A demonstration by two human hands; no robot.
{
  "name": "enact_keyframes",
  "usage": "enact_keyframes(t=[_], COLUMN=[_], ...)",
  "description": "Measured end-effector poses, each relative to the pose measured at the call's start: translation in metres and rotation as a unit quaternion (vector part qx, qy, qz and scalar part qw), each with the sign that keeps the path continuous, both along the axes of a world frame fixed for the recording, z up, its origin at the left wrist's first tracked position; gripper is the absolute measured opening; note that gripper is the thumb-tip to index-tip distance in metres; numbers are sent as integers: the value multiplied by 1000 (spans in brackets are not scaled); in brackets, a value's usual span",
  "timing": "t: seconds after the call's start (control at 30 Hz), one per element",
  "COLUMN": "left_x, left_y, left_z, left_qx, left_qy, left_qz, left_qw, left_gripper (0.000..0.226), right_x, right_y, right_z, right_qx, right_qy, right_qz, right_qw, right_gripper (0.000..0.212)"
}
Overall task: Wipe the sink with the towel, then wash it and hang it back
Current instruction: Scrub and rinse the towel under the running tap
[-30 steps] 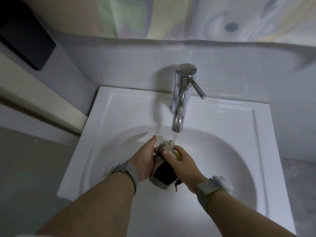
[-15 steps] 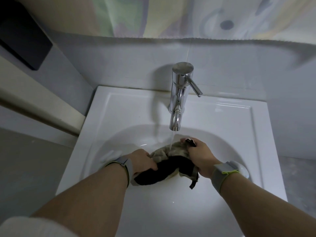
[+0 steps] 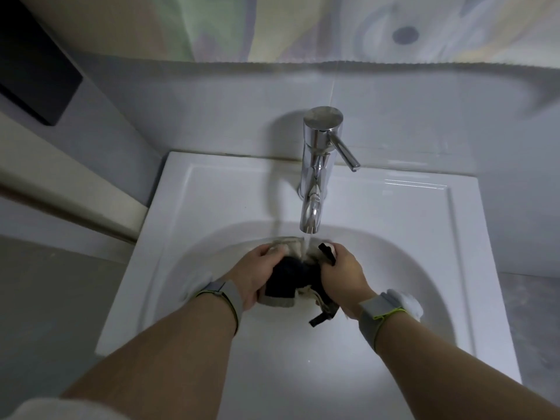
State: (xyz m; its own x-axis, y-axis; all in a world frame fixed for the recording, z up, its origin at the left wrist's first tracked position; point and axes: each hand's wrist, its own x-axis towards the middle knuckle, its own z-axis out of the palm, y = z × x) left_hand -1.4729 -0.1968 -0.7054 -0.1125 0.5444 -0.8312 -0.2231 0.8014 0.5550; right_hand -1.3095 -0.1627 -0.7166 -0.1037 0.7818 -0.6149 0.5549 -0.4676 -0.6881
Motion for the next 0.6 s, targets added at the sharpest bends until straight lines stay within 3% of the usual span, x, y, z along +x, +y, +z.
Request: enact_keyframes(t=[0.1, 0.23, 0.43, 0.6], left_x=[15, 27, 37, 42], left_y=[2, 9, 8, 8], left_z=[-5, -12, -12, -7], left_qx=[-27, -45, -38, -60], left_qy=[-69, 8, 64, 146], left_qz=[14, 52, 58, -8], left_qw=[997, 998, 996, 987], left_gripper=[52, 69, 32, 38], right_x=[-18, -38, -43, -36], right_y=[-12, -31, -32, -22], right_z=[7, 14, 14, 5], right_qx=[28, -21, 19, -4], right_qy=[16, 89, 25, -18], right_qz=[-42, -112, -92, -65], right_qw=[999, 989, 995, 998], right_gripper=[19, 43, 31, 38])
